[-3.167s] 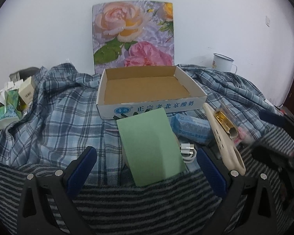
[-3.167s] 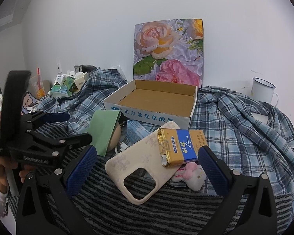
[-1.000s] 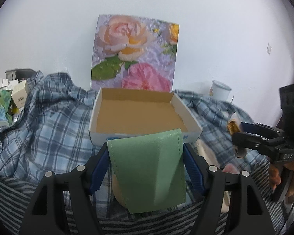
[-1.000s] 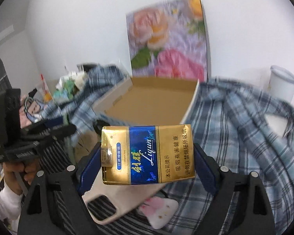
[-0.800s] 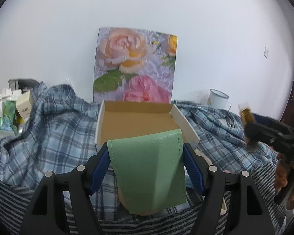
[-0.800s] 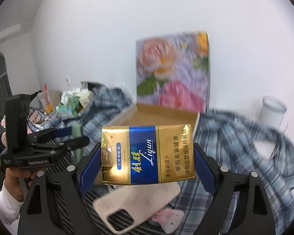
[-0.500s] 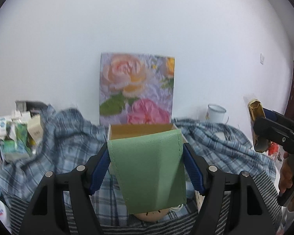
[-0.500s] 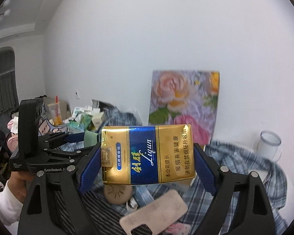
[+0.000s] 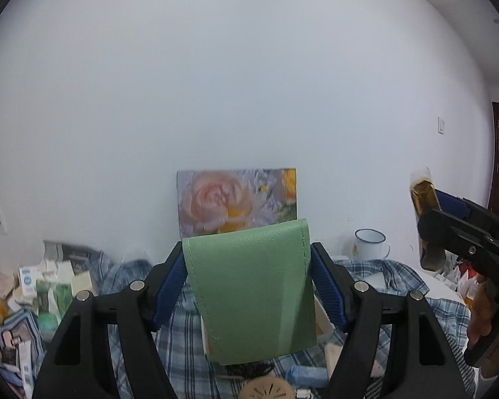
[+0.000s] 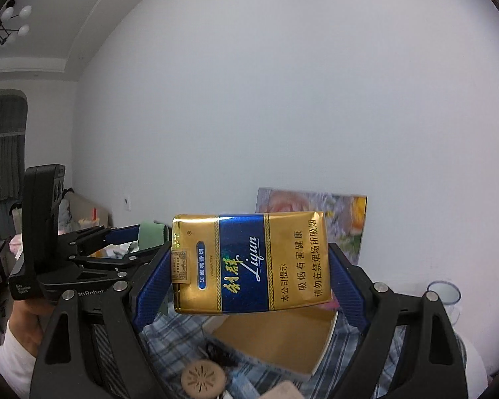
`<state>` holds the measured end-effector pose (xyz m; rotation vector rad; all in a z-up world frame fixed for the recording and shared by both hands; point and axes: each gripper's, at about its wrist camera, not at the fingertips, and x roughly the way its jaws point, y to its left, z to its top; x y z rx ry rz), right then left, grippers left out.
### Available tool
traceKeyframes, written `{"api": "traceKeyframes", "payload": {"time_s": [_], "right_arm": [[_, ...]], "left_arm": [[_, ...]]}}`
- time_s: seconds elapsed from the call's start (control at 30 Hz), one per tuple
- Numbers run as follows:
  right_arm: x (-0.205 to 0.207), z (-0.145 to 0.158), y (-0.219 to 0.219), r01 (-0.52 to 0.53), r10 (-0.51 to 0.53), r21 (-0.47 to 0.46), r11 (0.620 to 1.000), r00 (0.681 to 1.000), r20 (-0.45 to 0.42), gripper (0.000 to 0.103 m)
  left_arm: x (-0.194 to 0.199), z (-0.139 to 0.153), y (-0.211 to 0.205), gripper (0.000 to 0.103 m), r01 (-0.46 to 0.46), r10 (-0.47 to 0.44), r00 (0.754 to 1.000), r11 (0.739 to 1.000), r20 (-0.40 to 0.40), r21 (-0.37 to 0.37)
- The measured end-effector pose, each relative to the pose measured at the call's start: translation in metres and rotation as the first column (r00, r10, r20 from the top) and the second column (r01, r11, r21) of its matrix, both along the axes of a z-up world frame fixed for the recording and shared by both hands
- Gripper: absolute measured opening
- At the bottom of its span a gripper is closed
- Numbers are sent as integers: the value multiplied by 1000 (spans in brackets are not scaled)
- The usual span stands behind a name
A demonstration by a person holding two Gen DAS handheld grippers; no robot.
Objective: Organize soft objects
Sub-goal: 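Lift the green pad with the left tool while the right tool lifts the cigarette pack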
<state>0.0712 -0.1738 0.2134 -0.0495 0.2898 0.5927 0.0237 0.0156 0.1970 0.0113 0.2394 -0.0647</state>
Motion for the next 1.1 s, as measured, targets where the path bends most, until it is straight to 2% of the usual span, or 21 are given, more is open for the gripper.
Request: {"api": "traceKeyframes", "payload": {"time_s": [0.27, 0.57, 0.77, 1.1], "right_arm": [[29, 20, -4, 33, -35, 60, 998, 999, 40, 86], [73, 16, -1, 101, -103, 71, 992, 994, 27, 86], [98, -9, 5, 115, -113, 60, 992, 993, -28, 86], [140, -64, 14, 118, -114, 14, 993, 980, -160, 86]], "left_arm": [[27, 22, -3, 74, 1, -1, 1000, 1000, 15, 14], [77, 23, 0, 74, 6, -6, 1000, 1000, -24, 22], [113, 3, -1, 74, 23, -20, 995, 999, -95, 33], [147, -54, -3, 74, 13, 4, 975, 997, -220, 77]]}}
